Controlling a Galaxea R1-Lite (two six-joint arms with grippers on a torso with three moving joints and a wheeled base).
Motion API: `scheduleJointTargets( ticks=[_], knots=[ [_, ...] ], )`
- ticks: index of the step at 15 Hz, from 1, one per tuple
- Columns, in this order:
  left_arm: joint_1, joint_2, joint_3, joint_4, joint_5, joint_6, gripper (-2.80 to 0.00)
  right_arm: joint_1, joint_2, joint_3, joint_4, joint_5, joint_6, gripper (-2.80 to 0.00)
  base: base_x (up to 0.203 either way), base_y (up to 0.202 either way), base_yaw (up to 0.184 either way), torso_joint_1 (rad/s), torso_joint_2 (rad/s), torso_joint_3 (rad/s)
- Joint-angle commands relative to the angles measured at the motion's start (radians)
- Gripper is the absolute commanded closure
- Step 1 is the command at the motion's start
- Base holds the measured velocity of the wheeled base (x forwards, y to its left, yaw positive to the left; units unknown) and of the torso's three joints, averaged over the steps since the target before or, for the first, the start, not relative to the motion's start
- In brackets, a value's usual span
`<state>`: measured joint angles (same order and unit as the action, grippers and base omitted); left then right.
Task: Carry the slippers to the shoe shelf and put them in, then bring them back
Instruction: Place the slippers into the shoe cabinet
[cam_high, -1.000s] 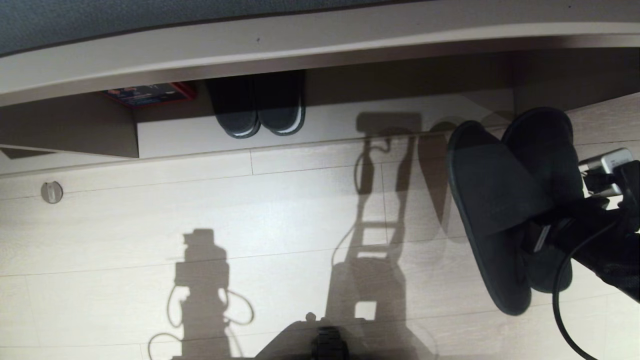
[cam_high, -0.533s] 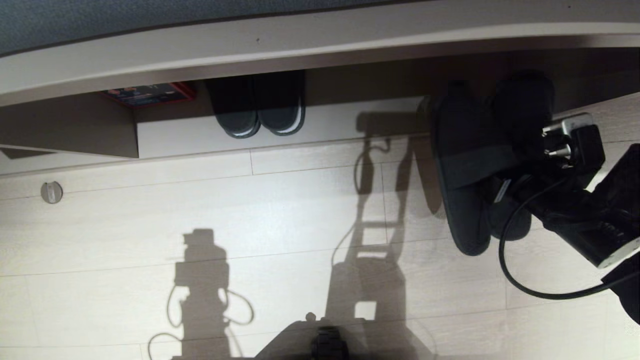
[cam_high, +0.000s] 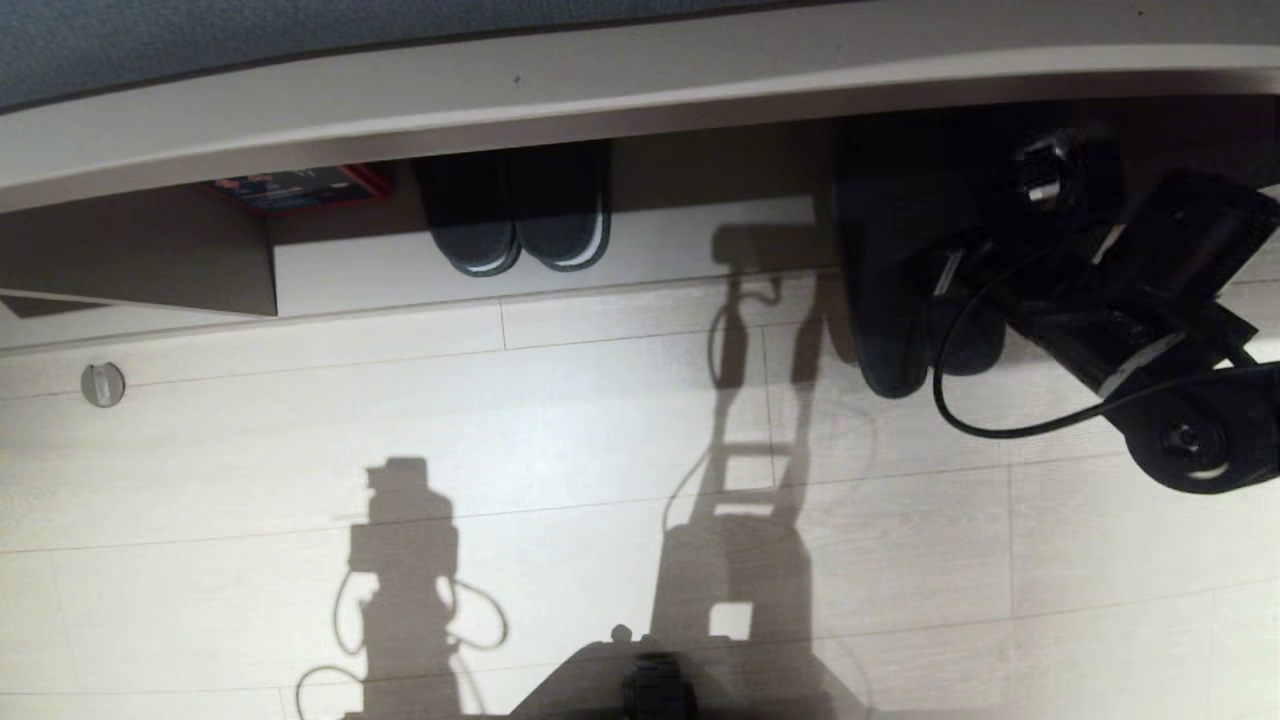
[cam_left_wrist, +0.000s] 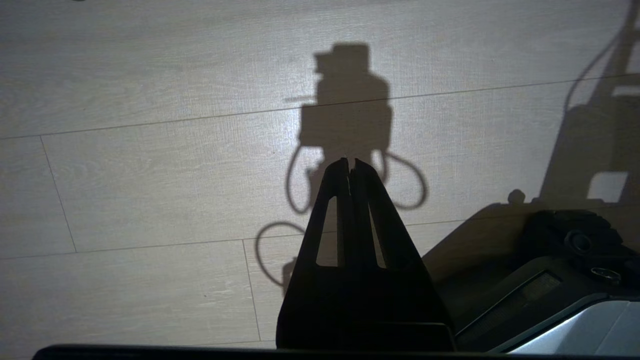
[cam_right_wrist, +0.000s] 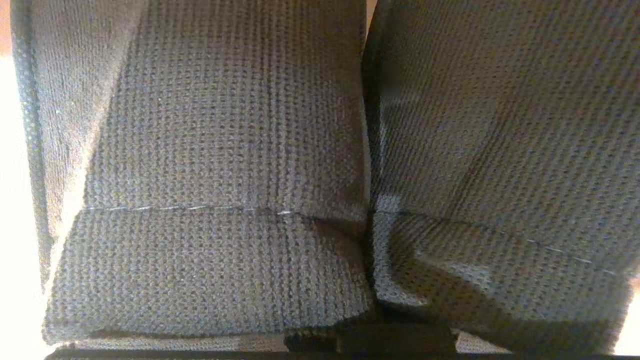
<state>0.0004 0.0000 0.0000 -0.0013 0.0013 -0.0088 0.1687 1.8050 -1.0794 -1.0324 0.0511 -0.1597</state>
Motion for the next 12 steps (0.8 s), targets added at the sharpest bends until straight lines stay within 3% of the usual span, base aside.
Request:
scheduleJointTargets(
  ticks=[1,6,12],
  knots=[
    [0.0,-0.002,0.0,0.0,0.0,0.0,0.0,-0.002,0.052,-0.107,0.023,0.008,-0.001,0.0,0.0,0.0,0.0,0.0,0.0,0.0],
    [0.001,-0.002,0.0,0.0,0.0,-0.002,0.0,-0.012,0.181,-0.368,0.049,0.043,0.001,0.0,0.0,0.0,0.0,0.0,0.0,0.0],
    [0.001,-0.002,0.0,0.0,0.0,-0.002,0.0,-0.014,0.31,-0.589,0.071,0.046,0.003,0.0,0.0,0.0,0.0,0.0,0.0,0.0]
  ],
)
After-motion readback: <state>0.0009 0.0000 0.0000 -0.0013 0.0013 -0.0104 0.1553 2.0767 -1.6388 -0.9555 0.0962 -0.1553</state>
